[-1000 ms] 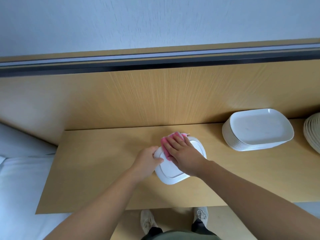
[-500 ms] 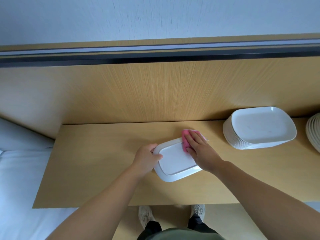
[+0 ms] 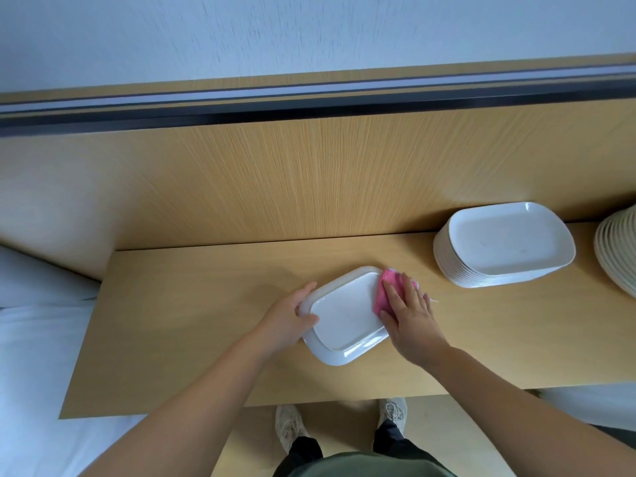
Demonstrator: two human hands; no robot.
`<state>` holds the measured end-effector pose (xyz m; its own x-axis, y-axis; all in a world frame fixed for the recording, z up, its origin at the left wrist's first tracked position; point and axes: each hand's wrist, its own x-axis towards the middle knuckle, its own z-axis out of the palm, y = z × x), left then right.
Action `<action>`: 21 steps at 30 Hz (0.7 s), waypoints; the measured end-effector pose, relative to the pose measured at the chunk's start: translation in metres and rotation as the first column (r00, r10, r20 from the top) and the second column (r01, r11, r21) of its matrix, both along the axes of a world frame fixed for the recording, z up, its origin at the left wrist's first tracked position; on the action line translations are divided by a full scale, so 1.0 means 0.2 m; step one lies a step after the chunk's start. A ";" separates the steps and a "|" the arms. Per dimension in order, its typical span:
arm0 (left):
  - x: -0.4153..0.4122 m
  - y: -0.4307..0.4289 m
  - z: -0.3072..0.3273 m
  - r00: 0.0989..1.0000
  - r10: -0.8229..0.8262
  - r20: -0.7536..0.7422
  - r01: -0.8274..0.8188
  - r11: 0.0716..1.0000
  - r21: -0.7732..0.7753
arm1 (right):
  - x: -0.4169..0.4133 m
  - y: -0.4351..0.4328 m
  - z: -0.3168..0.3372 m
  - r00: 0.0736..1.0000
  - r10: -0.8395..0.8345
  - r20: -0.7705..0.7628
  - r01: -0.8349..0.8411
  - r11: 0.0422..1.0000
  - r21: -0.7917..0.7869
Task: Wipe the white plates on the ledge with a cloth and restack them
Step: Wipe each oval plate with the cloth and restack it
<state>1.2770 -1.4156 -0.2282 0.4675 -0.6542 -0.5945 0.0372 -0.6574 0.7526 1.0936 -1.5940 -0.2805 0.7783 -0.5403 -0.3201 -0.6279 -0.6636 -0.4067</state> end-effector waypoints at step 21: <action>-0.24 0.08 -0.09 0.987 0.158 -0.034 -0.161 0.979 -0.122 | -0.05 0.24 0.05 0.981 -0.126 0.147 0.092 0.971 0.220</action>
